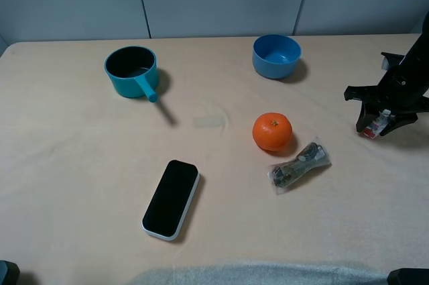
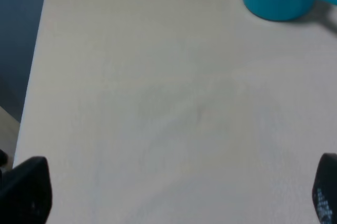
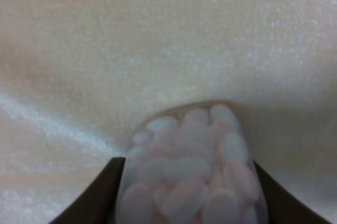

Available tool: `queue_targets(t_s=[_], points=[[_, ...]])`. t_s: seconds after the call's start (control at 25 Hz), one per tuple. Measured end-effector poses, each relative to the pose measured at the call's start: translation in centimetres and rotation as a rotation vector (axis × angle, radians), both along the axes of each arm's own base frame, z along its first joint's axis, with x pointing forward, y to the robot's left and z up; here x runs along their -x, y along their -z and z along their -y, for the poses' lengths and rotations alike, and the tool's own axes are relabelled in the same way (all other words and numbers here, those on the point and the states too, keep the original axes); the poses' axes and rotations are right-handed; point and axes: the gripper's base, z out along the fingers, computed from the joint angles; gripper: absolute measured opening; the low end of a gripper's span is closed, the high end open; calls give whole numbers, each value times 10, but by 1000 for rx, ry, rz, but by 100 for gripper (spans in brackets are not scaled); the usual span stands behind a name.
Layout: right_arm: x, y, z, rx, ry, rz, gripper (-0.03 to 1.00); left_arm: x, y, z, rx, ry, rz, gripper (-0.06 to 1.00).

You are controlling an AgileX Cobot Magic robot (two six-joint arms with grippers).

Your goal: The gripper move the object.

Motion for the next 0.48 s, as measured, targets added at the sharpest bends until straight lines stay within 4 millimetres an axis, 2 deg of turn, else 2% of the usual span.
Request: queue_targets(t_s=[0.12,0.48], points=[[-1,-6,0,0,-1,6,31,0,0,0,0,0,0,99],[4,-42,-1,1,-3,55,31,0,0,0,0,0,0,99]])
